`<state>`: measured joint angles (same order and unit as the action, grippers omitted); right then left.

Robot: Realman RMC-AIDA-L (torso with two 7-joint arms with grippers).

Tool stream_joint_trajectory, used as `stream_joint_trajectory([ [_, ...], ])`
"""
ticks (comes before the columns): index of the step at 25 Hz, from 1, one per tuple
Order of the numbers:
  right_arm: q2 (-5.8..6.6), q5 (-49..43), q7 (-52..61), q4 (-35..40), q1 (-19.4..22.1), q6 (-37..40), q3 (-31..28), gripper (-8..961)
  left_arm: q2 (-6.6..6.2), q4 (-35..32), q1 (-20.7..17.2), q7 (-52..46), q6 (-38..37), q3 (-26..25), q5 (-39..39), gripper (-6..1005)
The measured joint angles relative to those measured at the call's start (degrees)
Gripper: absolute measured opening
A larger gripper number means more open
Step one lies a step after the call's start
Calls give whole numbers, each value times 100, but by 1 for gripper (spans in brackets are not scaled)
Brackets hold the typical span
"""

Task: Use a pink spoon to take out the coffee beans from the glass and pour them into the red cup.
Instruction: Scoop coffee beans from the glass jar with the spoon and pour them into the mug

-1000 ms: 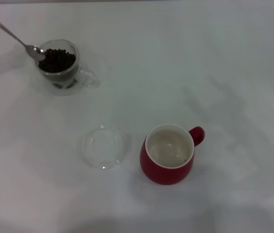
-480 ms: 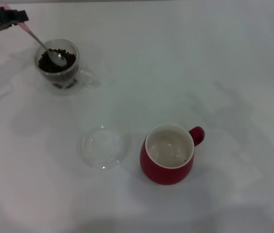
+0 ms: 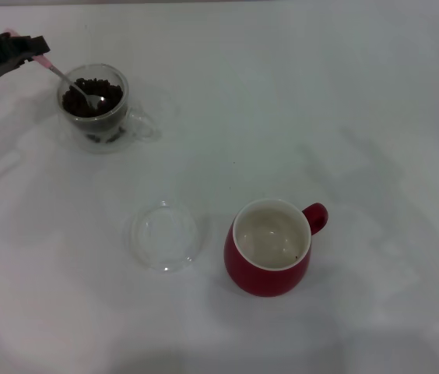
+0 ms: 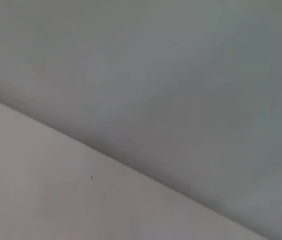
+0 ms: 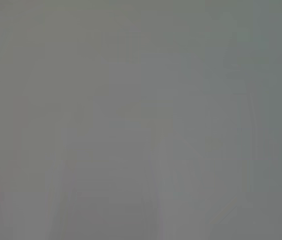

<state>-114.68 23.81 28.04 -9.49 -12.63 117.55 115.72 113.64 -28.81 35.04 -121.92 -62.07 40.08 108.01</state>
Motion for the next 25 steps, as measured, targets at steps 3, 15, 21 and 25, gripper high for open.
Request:
stream_joint_trajectory([
  [3,12,2,0,0,-8,-16,6,739,19,17,-142,-76,-5,3,-243,130],
  [15,70,3,0,0,-44,18,11,738,74,415,-582,-138,-175,-9,-1367,129],
  [21,122,0,0,0,-77,0,12,738,84,500,-727,-129,-439,-9,-1728,130],
  [25,141,1,0,-4,-106,-26,11,738,88,609,-890,-66,-657,-8,-2100,130],
])
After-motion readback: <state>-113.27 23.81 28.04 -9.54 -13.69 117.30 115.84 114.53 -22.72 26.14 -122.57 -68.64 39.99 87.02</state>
